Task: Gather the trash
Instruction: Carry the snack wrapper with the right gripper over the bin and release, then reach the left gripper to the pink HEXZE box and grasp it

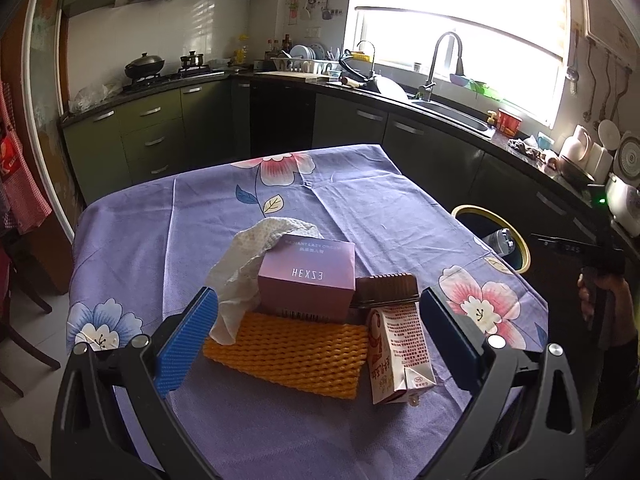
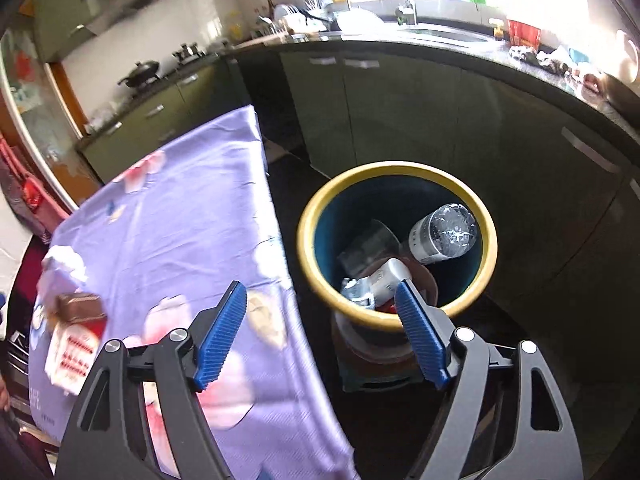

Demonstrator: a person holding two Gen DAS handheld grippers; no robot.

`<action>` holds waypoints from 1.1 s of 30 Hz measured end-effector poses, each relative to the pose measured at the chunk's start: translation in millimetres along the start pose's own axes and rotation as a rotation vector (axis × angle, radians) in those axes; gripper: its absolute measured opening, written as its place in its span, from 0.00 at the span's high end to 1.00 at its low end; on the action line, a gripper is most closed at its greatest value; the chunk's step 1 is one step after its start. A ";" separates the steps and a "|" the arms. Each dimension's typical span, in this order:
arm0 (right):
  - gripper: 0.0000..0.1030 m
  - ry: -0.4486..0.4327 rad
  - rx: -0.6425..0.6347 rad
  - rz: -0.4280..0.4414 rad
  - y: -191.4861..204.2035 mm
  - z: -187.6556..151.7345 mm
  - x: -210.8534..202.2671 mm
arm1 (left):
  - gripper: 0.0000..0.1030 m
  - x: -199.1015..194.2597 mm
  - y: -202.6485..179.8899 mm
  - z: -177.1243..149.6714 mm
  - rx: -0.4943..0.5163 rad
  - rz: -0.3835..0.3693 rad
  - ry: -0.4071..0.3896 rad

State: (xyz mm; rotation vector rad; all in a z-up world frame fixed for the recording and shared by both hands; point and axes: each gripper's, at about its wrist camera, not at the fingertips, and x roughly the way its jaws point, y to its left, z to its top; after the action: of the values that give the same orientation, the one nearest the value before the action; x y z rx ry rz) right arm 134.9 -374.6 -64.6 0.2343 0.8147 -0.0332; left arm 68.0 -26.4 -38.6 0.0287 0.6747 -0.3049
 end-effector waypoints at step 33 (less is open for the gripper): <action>0.25 0.027 -0.001 0.138 17.6 -25.0 0.7 | 0.20 79.2 17.6 -3.8 0.071 -0.086 0.101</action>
State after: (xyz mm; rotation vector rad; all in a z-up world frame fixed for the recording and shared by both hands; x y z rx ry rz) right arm 119.6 -351.9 -78.3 0.2904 0.8236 0.1003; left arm 129.3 -30.3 -91.8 0.0834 0.7664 -0.4122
